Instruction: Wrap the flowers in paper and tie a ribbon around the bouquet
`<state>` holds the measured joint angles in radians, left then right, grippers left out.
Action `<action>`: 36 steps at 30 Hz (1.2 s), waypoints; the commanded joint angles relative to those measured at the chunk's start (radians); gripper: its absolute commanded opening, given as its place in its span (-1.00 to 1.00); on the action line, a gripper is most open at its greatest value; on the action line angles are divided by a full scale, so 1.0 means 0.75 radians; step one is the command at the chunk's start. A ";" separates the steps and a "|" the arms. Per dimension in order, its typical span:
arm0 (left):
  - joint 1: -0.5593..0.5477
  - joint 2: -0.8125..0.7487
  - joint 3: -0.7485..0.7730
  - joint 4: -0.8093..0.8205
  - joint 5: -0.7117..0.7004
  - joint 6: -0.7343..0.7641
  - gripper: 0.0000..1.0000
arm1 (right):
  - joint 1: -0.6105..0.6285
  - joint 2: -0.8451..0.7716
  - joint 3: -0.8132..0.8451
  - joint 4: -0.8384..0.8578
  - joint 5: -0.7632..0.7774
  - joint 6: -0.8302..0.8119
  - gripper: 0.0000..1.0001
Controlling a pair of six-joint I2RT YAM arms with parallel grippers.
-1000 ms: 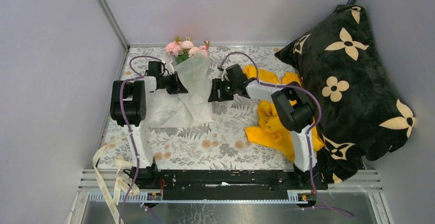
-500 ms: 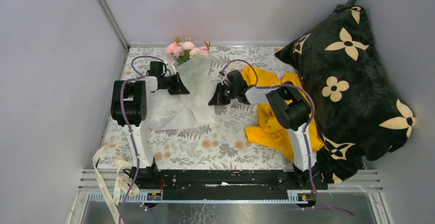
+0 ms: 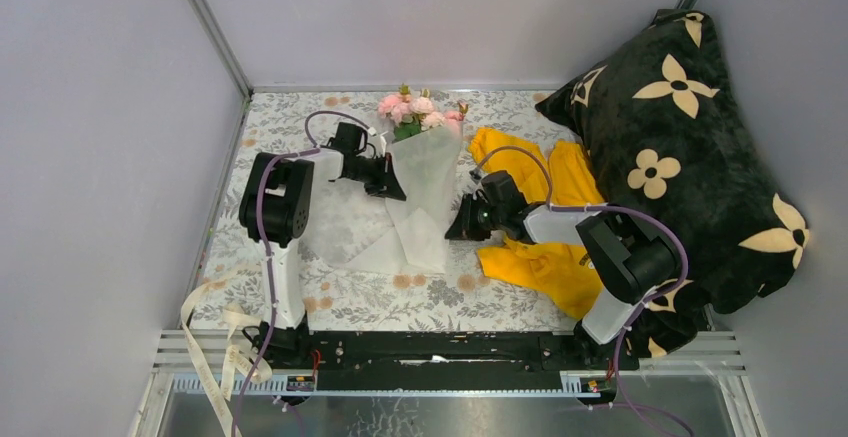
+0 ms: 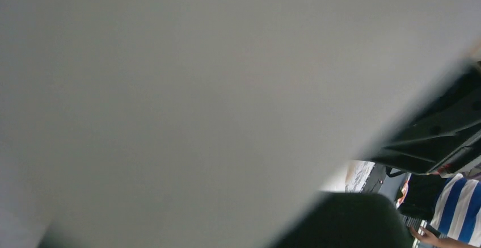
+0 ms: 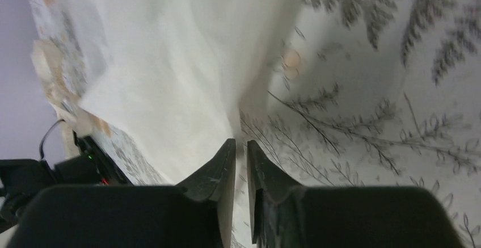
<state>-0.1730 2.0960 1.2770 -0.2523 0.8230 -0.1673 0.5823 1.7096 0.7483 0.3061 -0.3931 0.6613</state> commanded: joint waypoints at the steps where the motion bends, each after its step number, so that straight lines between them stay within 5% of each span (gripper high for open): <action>1: 0.073 0.033 0.018 0.007 -0.150 0.099 -1.00 | -0.010 -0.040 0.027 -0.263 -0.030 -0.096 -0.49; 7: 0.073 0.034 0.009 -0.002 -0.134 0.120 -1.00 | -0.091 0.087 0.336 -0.400 -0.018 -0.269 0.13; 19: 0.075 0.039 0.014 -0.008 -0.141 0.121 -1.00 | -0.177 0.542 0.719 -0.118 -0.216 -0.081 0.16; 21: 0.077 0.038 0.018 -0.012 -0.149 0.116 -1.00 | -0.180 0.570 0.724 -0.096 -0.227 -0.061 -0.06; 24: 0.090 0.039 0.031 -0.028 -0.168 0.090 -1.00 | -0.203 0.544 0.648 -0.038 -0.197 -0.024 -0.75; 26: 0.111 0.034 0.035 -0.026 -0.182 0.065 -1.00 | -0.236 0.503 0.575 0.001 -0.158 -0.003 -1.00; 36: 0.126 0.033 0.023 -0.026 -0.157 0.084 -1.00 | -0.316 0.414 0.458 -0.066 -0.142 -0.085 -1.00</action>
<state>-0.0994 2.1010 1.2980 -0.2573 0.7849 -0.1318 0.3702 2.0712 1.0985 0.3298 -0.5369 0.6617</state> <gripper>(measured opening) 0.006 0.011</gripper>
